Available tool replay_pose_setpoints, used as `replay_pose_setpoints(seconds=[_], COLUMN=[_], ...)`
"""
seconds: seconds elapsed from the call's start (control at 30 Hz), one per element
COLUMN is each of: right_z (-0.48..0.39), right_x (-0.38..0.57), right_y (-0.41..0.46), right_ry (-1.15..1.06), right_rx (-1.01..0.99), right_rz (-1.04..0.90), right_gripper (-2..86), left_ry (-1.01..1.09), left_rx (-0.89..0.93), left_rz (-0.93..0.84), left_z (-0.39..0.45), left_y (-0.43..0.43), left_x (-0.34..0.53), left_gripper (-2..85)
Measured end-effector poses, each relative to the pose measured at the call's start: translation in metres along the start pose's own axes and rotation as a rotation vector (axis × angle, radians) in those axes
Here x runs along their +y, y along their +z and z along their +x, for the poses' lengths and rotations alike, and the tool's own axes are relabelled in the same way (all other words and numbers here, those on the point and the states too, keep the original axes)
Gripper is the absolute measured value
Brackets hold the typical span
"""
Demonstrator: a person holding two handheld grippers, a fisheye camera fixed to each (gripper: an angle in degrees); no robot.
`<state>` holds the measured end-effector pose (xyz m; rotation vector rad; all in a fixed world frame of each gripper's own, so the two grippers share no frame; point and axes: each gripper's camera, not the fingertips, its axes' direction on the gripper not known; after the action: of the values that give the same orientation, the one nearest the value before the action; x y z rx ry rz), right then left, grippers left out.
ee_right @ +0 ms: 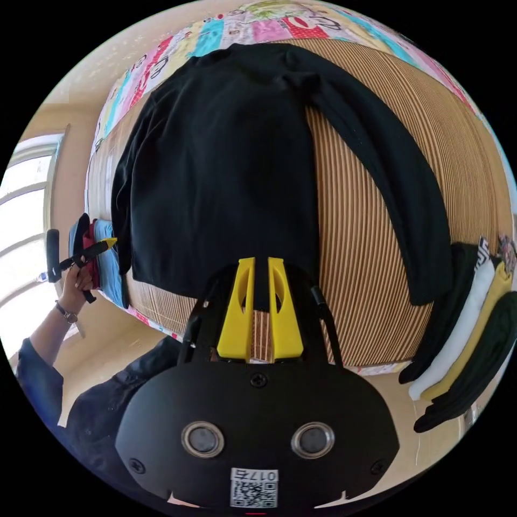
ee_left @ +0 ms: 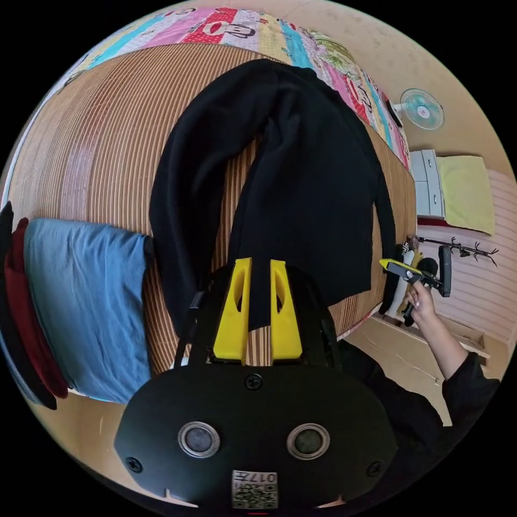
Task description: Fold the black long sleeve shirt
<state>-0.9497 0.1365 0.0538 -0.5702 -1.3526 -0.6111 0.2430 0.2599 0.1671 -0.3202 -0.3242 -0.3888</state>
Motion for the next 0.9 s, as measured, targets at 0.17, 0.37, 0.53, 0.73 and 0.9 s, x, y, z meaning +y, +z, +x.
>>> replay_pose_setpoints(seconds=[0.17,0.37,0.53,0.73,0.9], right_z=[-0.023,-0.014,0.006,0.019,0.011], right_x=[-0.042,0.006,0.012,-0.023,-0.049], right_y=[0.051,0.048,0.041,0.024,0.020], right_ry=[-0.137,-0.172,-0.086,0.012,0.018], right_rx=[0.265,0.311,0.222,0.104,0.130], right_rz=[-0.259,-0.212,-0.296,-0.345,-0.388], right_gripper=[1.0,0.5,0.4,0.3,0.3], left_ry=[0.185,0.088,-0.110,-0.987,-1.489], left_rx=[-0.213,-0.123,0.042,0.764,1.100], left_rz=[-0.181,-0.219,-0.258,0.364,0.570], left_z=[0.005,-0.024,-0.080,-0.250,-0.316], left_y=[0.046,0.037,0.014,-0.058,-0.032], left_x=[0.015,0.087,0.123,0.183,0.214], left_gripper=[5.6,3.3,3.6,10.1,10.9])
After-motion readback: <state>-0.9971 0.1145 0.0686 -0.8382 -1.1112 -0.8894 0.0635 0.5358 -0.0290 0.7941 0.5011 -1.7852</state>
